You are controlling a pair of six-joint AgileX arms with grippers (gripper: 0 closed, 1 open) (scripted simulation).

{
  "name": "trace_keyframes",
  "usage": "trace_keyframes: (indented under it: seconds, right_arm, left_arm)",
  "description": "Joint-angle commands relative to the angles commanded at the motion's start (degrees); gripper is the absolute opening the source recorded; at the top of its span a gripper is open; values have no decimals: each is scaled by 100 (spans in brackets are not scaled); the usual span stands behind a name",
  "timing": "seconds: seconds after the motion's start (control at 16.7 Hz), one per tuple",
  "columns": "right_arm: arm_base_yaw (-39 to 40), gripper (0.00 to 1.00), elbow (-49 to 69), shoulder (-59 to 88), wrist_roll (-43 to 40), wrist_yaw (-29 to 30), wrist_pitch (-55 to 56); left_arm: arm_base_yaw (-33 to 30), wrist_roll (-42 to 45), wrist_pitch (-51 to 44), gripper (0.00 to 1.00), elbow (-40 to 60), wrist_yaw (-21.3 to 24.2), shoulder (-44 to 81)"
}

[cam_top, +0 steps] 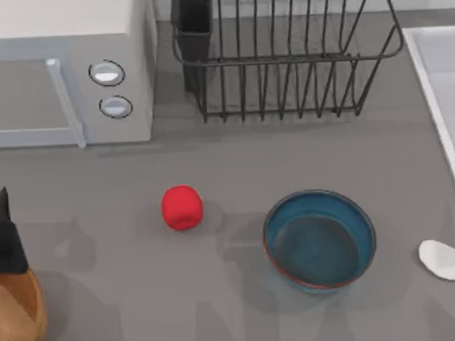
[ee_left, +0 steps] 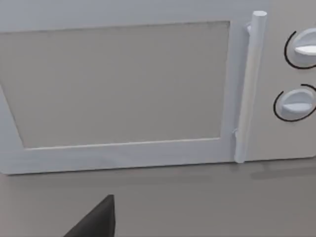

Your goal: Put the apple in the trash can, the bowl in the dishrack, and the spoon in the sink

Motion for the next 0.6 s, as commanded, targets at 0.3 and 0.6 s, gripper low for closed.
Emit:
trace_keyframes:
  seconds: [0.3,0.6]
  right_arm:
    - [0,100,0,0,0,0,0]
    - [0,100,0,0,0,0,0]
  left_arm:
    - [-616,928,-1264,100,1768,-98,2317]
    - [-1332,2068,-2681,100,3903,-100,4994]
